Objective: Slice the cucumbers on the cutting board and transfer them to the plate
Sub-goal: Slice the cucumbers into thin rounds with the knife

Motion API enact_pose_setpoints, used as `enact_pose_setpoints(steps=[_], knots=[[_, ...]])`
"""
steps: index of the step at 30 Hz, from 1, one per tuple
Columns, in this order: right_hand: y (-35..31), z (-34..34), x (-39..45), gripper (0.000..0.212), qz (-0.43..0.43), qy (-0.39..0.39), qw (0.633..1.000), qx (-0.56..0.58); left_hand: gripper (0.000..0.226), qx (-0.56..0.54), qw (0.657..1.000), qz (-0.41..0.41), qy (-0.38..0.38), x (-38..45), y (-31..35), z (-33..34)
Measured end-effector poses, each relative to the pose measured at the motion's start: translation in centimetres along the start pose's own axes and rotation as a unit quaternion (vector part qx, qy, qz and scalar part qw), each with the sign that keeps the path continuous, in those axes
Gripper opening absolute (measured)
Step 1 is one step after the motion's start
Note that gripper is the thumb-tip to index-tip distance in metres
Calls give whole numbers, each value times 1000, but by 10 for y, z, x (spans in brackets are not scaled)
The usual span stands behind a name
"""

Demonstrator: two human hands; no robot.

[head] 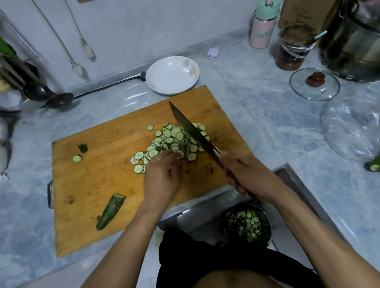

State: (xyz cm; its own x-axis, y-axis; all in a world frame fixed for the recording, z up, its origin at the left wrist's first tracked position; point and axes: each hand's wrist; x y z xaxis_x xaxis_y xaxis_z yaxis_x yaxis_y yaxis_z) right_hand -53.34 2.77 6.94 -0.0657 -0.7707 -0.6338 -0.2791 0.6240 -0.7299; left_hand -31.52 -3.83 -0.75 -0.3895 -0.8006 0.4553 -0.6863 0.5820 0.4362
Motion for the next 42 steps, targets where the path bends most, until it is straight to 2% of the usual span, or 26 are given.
enact_pose_setpoints(steps=[6,11,19,23,26,30,36,42], knots=[[-9,43,9,57,-36,-63,994,-77,23,12,987,-129,96,-72,-18,-45],[-15,79,11,60,-62,-120,979,-150,20,78,966,-219,113,-112,-41,-64],[-22,119,15,66,-77,-168,956,-226,25,26,931,-329,157,-116,-42,-59],[-26,127,9,61,-104,-168,946,-258,22,30,938,-302,164,-121,-44,-52],[-27,131,3,67,-120,-167,931,-303,18,24,941,-293,167,-124,-45,-52],[-22,135,-5,61,-165,-165,911,-340,26,39,957,-251,138,-128,-45,-53],[-18,137,-3,68,-136,-158,923,-324,25,20,942,-295,156,-131,-52,-44],[-20,142,-4,61,-147,-170,909,-352,21,35,946,-278,162,-126,-46,-47]])
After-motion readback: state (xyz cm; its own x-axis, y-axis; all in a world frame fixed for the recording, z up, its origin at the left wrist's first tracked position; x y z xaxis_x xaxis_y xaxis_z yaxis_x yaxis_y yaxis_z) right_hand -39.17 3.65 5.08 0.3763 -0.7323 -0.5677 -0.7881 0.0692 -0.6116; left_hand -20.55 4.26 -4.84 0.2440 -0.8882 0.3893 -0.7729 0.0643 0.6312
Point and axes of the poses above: each hand's wrist, its own x-axis towards the middle knuckle, its own z-axis out of the palm, y = z × x, and after that the axes turned 15 degrees about z, right-handed
